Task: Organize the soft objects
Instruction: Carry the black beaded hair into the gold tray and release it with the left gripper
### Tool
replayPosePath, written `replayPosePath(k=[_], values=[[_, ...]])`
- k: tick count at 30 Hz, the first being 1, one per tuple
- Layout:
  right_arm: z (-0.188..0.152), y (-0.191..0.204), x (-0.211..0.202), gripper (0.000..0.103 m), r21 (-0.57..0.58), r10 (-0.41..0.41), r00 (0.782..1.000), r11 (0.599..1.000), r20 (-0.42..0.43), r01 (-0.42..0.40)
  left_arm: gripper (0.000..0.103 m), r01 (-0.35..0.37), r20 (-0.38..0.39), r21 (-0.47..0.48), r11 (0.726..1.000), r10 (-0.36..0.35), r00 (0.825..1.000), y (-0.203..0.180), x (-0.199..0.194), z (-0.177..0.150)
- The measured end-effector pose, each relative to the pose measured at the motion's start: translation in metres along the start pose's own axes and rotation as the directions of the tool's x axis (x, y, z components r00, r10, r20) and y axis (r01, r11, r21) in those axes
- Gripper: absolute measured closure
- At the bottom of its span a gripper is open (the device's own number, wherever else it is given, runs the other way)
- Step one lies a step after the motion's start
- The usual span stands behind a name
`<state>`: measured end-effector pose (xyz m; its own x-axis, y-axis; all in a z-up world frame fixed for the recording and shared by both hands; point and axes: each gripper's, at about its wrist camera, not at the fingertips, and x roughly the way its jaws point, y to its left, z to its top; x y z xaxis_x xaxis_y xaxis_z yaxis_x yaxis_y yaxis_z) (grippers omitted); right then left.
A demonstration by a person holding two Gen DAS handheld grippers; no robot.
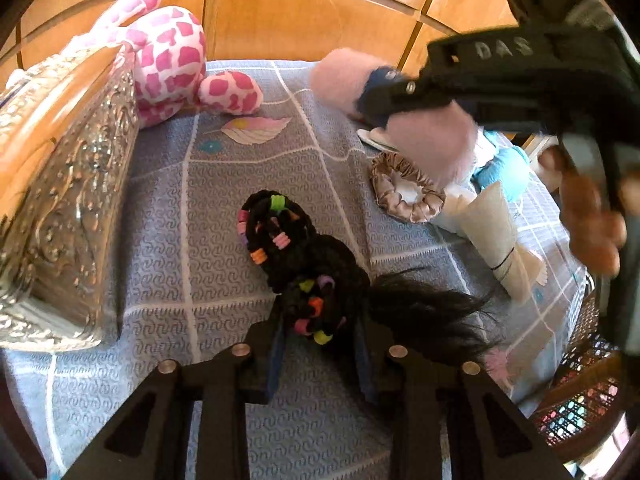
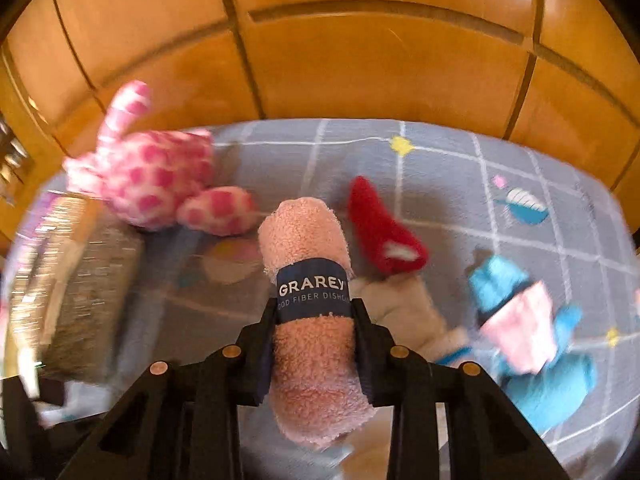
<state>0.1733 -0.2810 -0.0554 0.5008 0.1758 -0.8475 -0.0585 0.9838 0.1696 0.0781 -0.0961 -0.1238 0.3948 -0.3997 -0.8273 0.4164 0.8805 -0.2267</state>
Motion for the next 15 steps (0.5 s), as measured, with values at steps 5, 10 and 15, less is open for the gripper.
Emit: replayPosePath(k=[5, 10, 15], values=[[-0.025, 0.014, 0.008, 0.070, 0.001, 0.122, 0.990, 0.993, -0.068, -0.122, 0.076, -0.011, -0.006, 0.033, 0.999, 0.012, 1.000, -0.004, -0.012, -0.011], [-0.041, 0.026, 0.042, 0.069, -0.059, 0.026, 0.980, 0.998, -0.197, -0.039, 0.076, -0.025, 0.011, 0.072, 0.997, 0.025, 1.000, -0.006, -0.030, -0.025], [-0.043, 0.022, 0.042, 0.067, -0.033, 0.050, 0.978, 0.998, -0.204, -0.058, 0.076, -0.035, 0.046, 0.098, 0.995, 0.031, 0.998, -0.008, -0.058, -0.036]])
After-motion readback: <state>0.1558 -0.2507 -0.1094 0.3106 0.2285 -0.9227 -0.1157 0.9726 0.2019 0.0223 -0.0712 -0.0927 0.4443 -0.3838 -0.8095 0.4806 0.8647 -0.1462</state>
